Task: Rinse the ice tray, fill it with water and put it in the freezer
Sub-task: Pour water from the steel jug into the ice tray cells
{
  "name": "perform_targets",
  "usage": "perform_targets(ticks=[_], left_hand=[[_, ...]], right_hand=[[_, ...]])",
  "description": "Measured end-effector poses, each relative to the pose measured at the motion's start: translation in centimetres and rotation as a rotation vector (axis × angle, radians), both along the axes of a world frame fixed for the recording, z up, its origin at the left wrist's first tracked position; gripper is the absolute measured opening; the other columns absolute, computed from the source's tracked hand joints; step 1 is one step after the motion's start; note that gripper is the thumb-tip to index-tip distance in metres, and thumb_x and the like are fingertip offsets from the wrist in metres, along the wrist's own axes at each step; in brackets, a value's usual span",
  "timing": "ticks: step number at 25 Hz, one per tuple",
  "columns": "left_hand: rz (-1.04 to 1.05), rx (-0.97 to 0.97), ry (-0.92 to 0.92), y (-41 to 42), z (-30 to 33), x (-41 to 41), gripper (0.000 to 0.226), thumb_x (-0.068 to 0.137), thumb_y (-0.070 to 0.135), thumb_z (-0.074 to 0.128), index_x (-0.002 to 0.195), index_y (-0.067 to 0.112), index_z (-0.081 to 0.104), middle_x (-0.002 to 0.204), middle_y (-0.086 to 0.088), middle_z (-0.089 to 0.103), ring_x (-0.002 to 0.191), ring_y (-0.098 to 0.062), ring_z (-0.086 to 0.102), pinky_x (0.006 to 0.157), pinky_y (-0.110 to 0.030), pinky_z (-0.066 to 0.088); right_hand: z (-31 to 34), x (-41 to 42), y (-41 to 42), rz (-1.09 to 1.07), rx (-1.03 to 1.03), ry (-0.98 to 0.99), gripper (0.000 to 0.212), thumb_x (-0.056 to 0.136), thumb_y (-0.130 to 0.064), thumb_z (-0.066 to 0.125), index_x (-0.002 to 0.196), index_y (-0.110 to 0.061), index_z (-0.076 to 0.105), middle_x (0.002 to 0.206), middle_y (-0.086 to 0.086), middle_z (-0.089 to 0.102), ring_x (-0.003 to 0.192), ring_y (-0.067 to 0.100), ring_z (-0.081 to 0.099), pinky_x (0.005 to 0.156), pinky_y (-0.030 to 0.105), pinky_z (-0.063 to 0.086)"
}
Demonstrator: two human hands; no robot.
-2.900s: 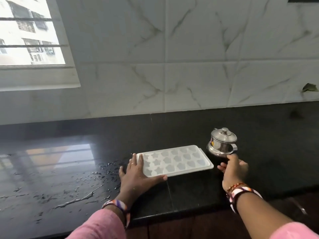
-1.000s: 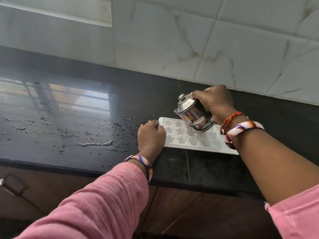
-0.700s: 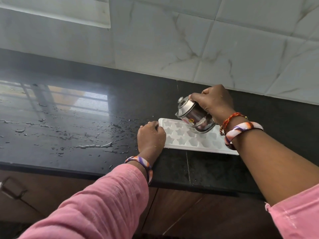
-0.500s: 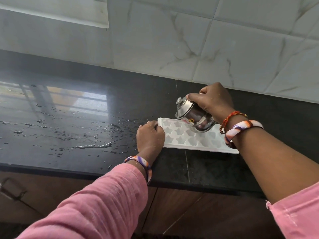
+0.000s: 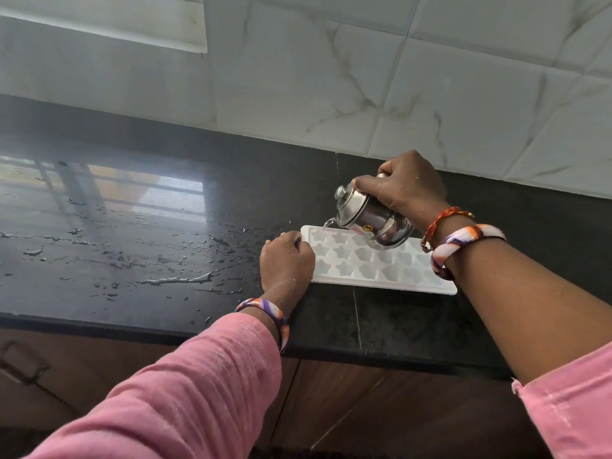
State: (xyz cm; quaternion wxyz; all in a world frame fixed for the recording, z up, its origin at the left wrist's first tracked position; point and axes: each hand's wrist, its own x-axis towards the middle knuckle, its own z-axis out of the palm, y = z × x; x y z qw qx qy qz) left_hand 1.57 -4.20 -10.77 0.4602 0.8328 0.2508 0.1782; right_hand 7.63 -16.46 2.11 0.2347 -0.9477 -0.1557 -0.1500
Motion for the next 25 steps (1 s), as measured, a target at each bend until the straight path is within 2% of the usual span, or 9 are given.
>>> perform_targets(ticks=[3,6,8,12,15,19,22,25], left_hand=[[0.000,-0.006,0.002,0.0,-0.1,0.0,0.032,0.090,0.017,0.045,0.109,0.011,0.070,0.111,-0.010,0.071,0.099,-0.029,0.061,0.102,-0.045,0.044],[0.000,-0.007,0.001,0.0,0.0,-0.1,0.032,0.091,0.017,0.045,0.110,0.011,0.070,0.112,-0.010,0.070,0.101,-0.029,0.061,0.101,-0.044,0.045],[0.001,-0.010,0.005,0.0,0.1,-0.2,0.032,0.091,0.016,0.046,0.111,0.011,0.069,0.113,-0.009,0.070,0.102,-0.029,0.060,0.099,-0.042,0.046],[-0.001,-0.004,0.003,0.1,-0.2,0.0,0.031,0.088,0.016,0.046,0.106,0.012,0.071,0.109,-0.011,0.071,0.100,-0.032,0.059,0.092,-0.040,0.048],[0.001,0.005,0.013,0.0,0.0,0.0,0.032,0.090,0.018,0.045,0.109,0.012,0.070,0.111,-0.009,0.070,0.102,-0.030,0.059,0.091,-0.039,0.046],[0.001,0.003,0.012,0.0,0.0,0.0,0.033,0.089,0.017,0.045,0.111,0.013,0.070,0.113,-0.009,0.070,0.103,-0.030,0.059,0.094,-0.040,0.047],[0.001,0.006,0.010,0.0,0.0,0.0,0.033,0.089,0.017,0.045,0.111,0.012,0.070,0.113,-0.010,0.070,0.103,-0.031,0.060,0.098,-0.043,0.046],[0.001,0.007,0.012,0.0,0.0,-0.1,0.033,0.090,0.018,0.045,0.113,0.012,0.069,0.115,-0.009,0.069,0.103,-0.030,0.060,0.097,-0.042,0.047]], right_hand=[[0.1,0.2,0.0,0.008,-0.010,-0.025,0.032,0.079,-0.045,0.065,0.065,-0.015,0.062,0.070,0.006,0.062,0.068,0.020,0.055,0.051,0.019,0.033],[0.3,0.3,-0.3,-0.005,0.058,0.005,0.037,0.077,-0.043,0.067,0.055,-0.015,0.057,0.062,0.005,0.059,0.061,0.019,0.052,0.053,0.021,0.036],[0.4,0.4,-0.8,-0.035,0.199,0.075,0.039,0.074,-0.040,0.070,0.049,-0.016,0.053,0.053,0.002,0.054,0.055,0.016,0.049,0.054,0.024,0.037],[0.2,0.4,-2.0,-0.072,0.557,0.213,0.032,0.074,-0.031,0.075,0.052,-0.016,0.057,0.054,-0.002,0.056,0.055,0.013,0.051,0.055,0.023,0.041],[0.1,0.2,-2.7,-0.100,0.677,0.228,0.034,0.075,-0.026,0.075,0.050,-0.017,0.054,0.047,-0.007,0.054,0.052,0.010,0.049,0.052,0.021,0.040],[0.3,0.2,-3.2,-0.117,0.501,0.121,0.036,0.075,-0.033,0.073,0.050,-0.017,0.054,0.052,-0.002,0.054,0.052,0.012,0.049,0.054,0.022,0.040],[0.7,0.1,-3.4,-0.141,0.314,0.040,0.042,0.075,-0.040,0.070,0.047,-0.016,0.050,0.049,-0.003,0.050,0.049,0.012,0.045,0.051,0.021,0.035],[0.9,-0.1,-3.6,-0.129,0.227,-0.002,0.044,0.078,-0.041,0.068,0.048,-0.019,0.046,0.049,-0.005,0.047,0.047,0.008,0.041,0.048,0.019,0.029]])
